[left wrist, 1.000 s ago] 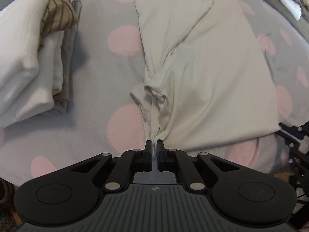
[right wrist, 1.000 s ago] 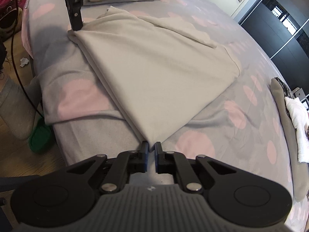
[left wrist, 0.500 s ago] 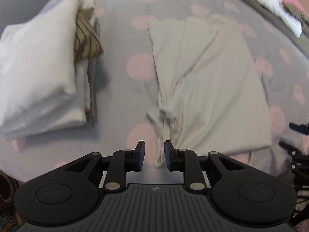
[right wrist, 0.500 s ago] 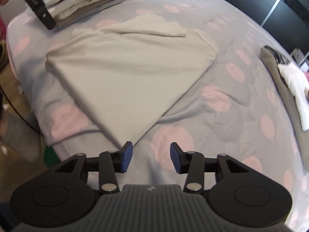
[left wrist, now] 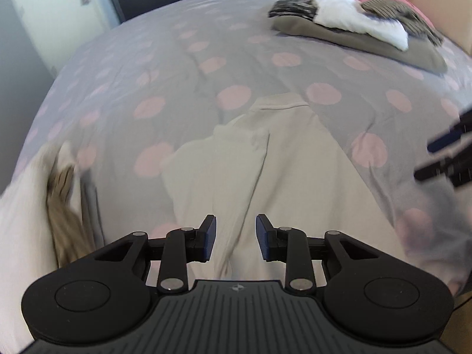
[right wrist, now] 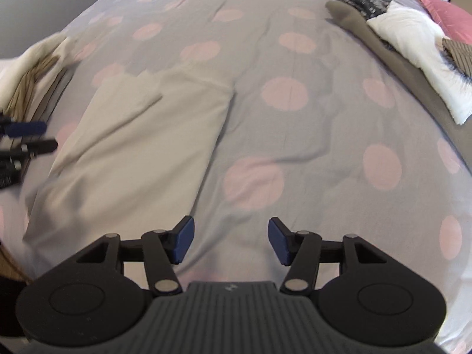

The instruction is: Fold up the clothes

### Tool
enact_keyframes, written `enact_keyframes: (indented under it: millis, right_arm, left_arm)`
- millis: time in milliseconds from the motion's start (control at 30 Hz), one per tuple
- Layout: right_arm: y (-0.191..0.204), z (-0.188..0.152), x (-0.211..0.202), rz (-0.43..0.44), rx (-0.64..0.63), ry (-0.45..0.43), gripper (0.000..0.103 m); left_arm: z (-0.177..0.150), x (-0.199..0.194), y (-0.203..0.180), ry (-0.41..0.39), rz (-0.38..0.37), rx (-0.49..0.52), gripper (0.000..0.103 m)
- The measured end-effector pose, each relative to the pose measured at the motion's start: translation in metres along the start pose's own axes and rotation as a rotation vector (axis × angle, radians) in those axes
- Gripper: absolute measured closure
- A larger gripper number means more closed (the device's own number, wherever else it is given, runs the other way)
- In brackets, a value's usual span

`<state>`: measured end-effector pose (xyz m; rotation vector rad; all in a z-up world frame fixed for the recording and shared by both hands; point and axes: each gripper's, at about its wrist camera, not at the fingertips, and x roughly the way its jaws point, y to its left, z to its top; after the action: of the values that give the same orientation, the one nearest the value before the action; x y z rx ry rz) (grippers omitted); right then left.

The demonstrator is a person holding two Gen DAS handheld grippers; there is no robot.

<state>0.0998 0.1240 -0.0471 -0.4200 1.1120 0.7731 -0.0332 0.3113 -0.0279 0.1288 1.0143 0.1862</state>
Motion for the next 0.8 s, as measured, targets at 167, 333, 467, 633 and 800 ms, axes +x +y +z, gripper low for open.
enact_keyframes:
  millis: [167, 333, 467, 633, 800]
  right_arm:
    - [-0.006, 0.021, 0.016, 0.011, 0.05, 0.002, 0.041]
    - [-0.008, 0.034, 0.035, 0.01, 0.063, 0.009, 0.041]
    - [-0.008, 0.043, 0.049, -0.002, 0.063, 0.031, 0.04]
    - [-0.006, 0.052, 0.053, 0.008, 0.034, 0.02, 0.04]
    - [-0.003, 0.056, 0.055, -0.029, -0.004, -0.005, 0.041]
  left_arm:
    - [0.012, 0.03, -0.013, -0.046, 0.003, 0.074, 0.075]
    - [0.025, 0.053, -0.023, -0.082, -0.009, 0.085, 0.075]
    - [0.033, 0.078, -0.028, -0.075, -0.01, 0.064, 0.075]
    - [0.039, 0.096, -0.028, -0.093, -0.012, 0.021, 0.077]
    - [0.043, 0.098, -0.01, -0.085, -0.035, -0.089, 0.103]
